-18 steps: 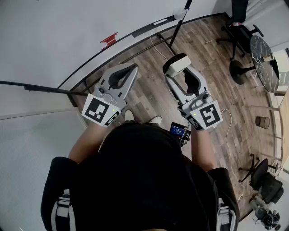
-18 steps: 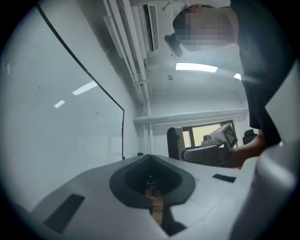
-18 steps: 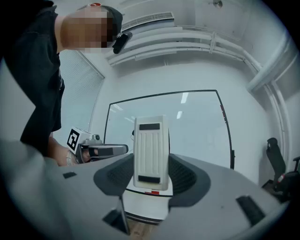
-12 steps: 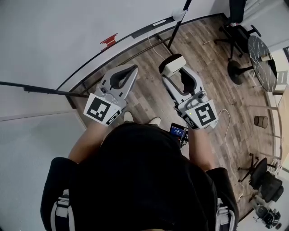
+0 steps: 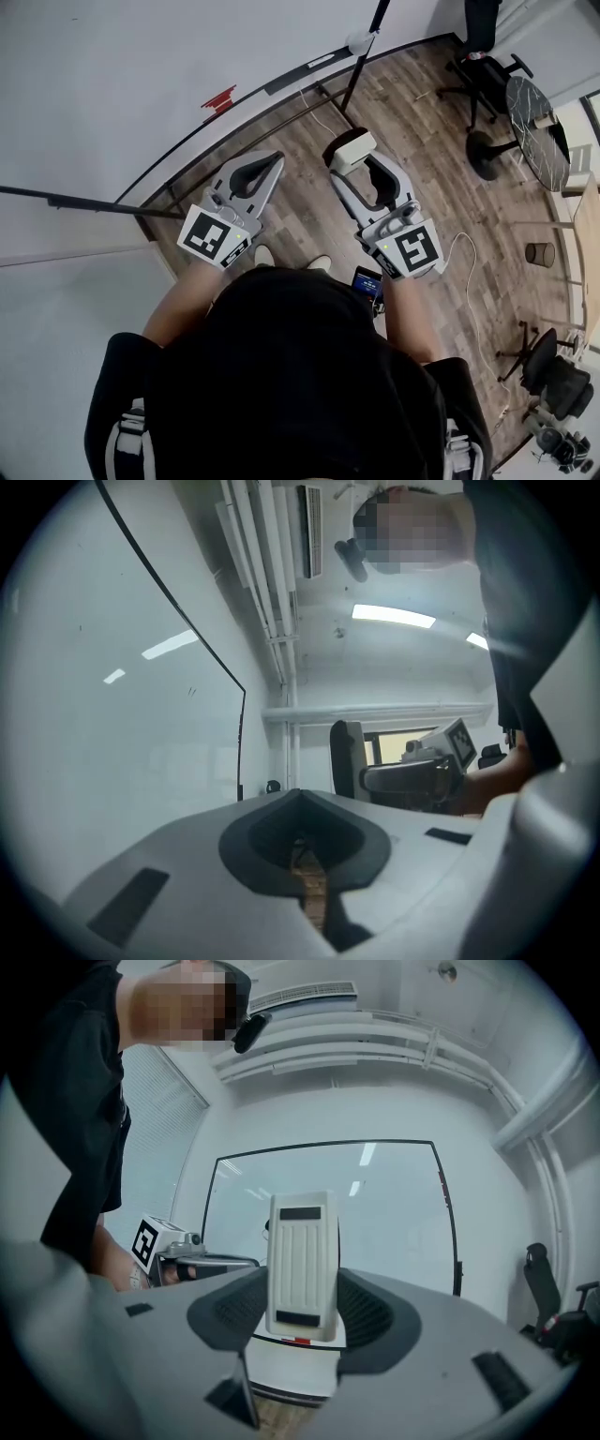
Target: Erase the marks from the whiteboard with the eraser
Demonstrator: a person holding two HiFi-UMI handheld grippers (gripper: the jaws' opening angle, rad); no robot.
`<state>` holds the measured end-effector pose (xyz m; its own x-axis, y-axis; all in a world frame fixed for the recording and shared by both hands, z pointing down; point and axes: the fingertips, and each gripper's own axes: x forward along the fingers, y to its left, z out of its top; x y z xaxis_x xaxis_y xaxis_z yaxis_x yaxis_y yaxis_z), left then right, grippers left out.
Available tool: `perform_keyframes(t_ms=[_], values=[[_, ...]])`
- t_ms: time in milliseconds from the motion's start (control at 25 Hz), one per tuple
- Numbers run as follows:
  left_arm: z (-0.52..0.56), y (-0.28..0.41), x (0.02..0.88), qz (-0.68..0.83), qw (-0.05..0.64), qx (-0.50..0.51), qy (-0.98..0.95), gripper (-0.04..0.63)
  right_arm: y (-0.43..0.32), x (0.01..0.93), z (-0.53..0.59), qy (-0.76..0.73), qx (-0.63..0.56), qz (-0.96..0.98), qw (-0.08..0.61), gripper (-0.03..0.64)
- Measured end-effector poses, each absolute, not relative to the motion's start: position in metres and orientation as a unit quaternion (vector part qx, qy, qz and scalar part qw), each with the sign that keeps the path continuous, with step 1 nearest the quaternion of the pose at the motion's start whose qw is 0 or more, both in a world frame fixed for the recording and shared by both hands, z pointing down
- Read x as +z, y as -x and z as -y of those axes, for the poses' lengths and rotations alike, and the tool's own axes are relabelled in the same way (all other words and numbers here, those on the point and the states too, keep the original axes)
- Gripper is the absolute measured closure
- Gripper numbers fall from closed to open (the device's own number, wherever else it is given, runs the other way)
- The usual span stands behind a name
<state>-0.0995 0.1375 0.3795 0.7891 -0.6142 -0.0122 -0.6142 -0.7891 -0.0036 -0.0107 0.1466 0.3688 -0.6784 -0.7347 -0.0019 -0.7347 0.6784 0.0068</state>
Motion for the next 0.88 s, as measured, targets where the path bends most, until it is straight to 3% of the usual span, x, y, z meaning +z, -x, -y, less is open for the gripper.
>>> perform_keyframes(t_ms=[880], values=[[-0.120,0.010,0.391,-0.351,-0.005,-0.014,0.936,0.591,-0.064,0.397,-0.139,-0.387,0.005,0.922,0.015,0.388]])
